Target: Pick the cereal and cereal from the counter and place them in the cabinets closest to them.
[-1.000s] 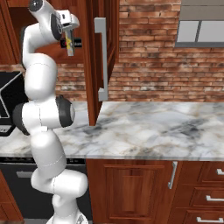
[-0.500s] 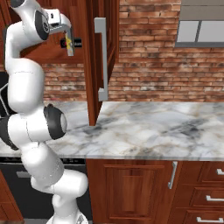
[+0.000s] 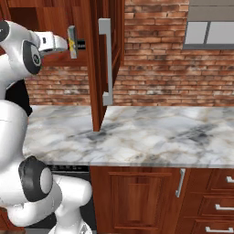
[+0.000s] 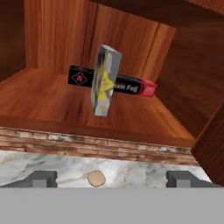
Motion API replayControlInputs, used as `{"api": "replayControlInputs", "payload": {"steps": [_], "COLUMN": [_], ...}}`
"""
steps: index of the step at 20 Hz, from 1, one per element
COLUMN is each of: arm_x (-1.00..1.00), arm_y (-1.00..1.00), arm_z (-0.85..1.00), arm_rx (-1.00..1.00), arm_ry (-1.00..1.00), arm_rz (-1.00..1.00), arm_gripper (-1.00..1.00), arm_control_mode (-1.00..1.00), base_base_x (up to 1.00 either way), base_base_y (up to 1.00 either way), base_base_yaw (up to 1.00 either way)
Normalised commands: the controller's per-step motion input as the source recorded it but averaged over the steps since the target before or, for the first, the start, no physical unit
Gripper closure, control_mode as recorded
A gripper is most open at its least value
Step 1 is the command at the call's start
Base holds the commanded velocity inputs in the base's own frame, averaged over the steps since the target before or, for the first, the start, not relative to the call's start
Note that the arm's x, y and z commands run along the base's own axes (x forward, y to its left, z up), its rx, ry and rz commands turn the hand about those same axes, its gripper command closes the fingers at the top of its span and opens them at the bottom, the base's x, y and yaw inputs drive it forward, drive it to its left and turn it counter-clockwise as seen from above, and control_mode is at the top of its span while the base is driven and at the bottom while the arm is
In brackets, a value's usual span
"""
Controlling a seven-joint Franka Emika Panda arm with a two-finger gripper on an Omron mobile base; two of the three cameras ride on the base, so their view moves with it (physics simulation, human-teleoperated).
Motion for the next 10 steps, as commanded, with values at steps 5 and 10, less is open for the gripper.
{"api": "replayControlInputs", "payload": {"steps": [5,10], "arm_x": [-0.97,-0.85], "arm_y": [-0.26,-0.24], "arm_z": [-0.12,-0.03], "arm_rx": [0.12,0.11], "arm_ry": [-0.21,-0.20], "arm_rz": [-0.02,-0.06], "arm_gripper": [-1.00,-1.00], "arm_control_mode": [-1.00,-1.00], "base_base_x": [0.00,0.00], "base_base_y": [0.00,0.00], "base_base_yaw": [0.00,0.00]}}
